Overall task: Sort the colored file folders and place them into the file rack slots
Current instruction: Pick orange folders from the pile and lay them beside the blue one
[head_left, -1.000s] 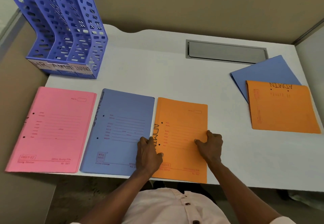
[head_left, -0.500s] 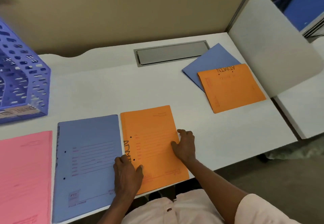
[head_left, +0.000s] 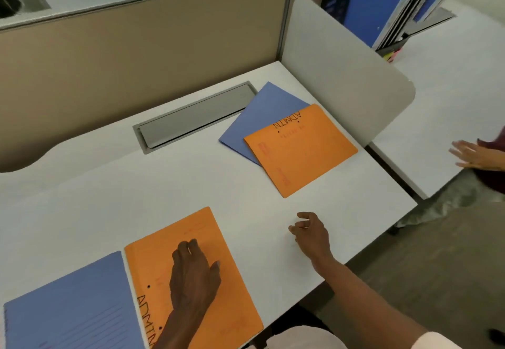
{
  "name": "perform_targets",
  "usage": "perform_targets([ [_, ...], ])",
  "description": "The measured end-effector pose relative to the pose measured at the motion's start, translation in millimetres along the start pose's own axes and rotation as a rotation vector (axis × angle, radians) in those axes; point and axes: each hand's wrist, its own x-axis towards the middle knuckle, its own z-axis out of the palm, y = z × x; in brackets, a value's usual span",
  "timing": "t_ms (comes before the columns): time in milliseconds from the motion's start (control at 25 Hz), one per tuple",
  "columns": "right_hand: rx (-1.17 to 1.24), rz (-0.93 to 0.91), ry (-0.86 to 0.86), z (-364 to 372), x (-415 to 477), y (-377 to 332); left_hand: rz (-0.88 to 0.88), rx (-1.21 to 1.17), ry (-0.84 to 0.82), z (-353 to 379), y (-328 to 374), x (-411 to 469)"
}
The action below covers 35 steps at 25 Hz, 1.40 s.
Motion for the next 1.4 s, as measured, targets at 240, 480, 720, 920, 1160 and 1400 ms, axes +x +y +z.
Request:
perform_targets([
  [240, 0.294, 0.097, 0.069, -54, 78, -33, 0.246, 0.098, 0.000, -28, 99, 120],
  [480, 0.620, 0.276, 0.063, -89, 151, -70, 0.401, 0.173, -0.008, -49, 205, 234],
  [720, 0.661, 0.454, 0.046, -104, 180, -75, 0.388, 0.150, -0.111, -42, 278, 302],
  [920, 0.610, 0.437, 0.013, -101, 190, -74, 0.322, 0.178, -0.176, -32, 301, 327],
  [1160, 0.591, 0.407, 0.008, -90, 199, -79, 0.244, 0.229, -0.174, -39, 298, 313],
  [1400, 0.543, 0.344, 0.034, -78, 188, -71, 0.236, -0.145, -0.045, -62, 296, 233],
])
